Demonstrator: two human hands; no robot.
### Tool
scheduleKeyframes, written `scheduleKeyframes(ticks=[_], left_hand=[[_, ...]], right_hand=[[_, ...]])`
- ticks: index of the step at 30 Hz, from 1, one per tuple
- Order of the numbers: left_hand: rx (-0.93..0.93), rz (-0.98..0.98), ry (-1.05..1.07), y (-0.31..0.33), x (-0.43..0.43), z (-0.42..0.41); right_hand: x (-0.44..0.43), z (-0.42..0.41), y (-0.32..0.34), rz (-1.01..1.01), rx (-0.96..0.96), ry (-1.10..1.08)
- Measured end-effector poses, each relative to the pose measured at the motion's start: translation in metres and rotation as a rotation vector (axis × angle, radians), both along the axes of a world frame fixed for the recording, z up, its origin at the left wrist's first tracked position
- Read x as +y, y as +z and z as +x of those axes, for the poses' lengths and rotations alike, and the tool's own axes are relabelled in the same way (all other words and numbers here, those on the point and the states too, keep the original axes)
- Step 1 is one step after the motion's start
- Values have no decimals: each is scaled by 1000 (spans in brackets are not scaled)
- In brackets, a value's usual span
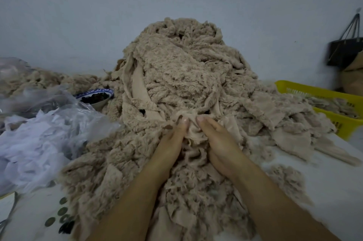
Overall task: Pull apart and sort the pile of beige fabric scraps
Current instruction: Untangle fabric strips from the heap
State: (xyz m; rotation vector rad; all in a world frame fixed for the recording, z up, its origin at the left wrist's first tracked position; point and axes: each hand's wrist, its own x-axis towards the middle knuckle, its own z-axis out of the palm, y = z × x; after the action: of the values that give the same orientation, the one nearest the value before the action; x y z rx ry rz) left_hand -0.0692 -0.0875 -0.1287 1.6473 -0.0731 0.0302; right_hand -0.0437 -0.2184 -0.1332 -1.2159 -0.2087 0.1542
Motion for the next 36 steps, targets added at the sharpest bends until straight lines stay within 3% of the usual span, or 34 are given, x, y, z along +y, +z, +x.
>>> scheduleKeyframes(ticks=[3, 5, 8, 13, 16, 18, 21, 24, 25, 28, 32, 34, 36], left_hand=[[43, -169, -40, -3, 2, 3], [44, -294, 62, 0, 1, 4], [-23, -328, 182, -2, 2, 9], [-40, -466, 228, 0, 0, 11], [-8, -746, 290, 7, 11, 16], [-18, -795, 283, 8, 20, 18], [16, -495, 320, 1, 17, 18], [-256, 213, 260, -8, 3, 12], [-331, 350, 186, -11, 0, 13], [-369, 524, 35, -17, -1, 17], [-301, 430, -155, -15, -2, 13], [-204, 272, -98, -10, -5, 8], [-18, -14, -55, -6, -2, 6]], right_hand=[[4, -5, -4, -182, -31, 76], [6, -7, -4, -254, -61, 115], [7, -5, -5, -356, -141, 71], [4, -1, -3, -262, -125, -115], [-11, 8, 3, -104, -22, -289], [-25, 12, 5, -84, -14, -335], [-22, 8, 1, -296, -127, -294], [-4, 1, -4, -429, -307, -155], [0, 1, -7, -497, -365, -133], [2, 6, -12, -624, -447, -227], [-4, 13, -10, -349, -185, -327], [-8, 13, -8, -251, -100, -258], [-9, 9, -6, -222, -118, -130]])
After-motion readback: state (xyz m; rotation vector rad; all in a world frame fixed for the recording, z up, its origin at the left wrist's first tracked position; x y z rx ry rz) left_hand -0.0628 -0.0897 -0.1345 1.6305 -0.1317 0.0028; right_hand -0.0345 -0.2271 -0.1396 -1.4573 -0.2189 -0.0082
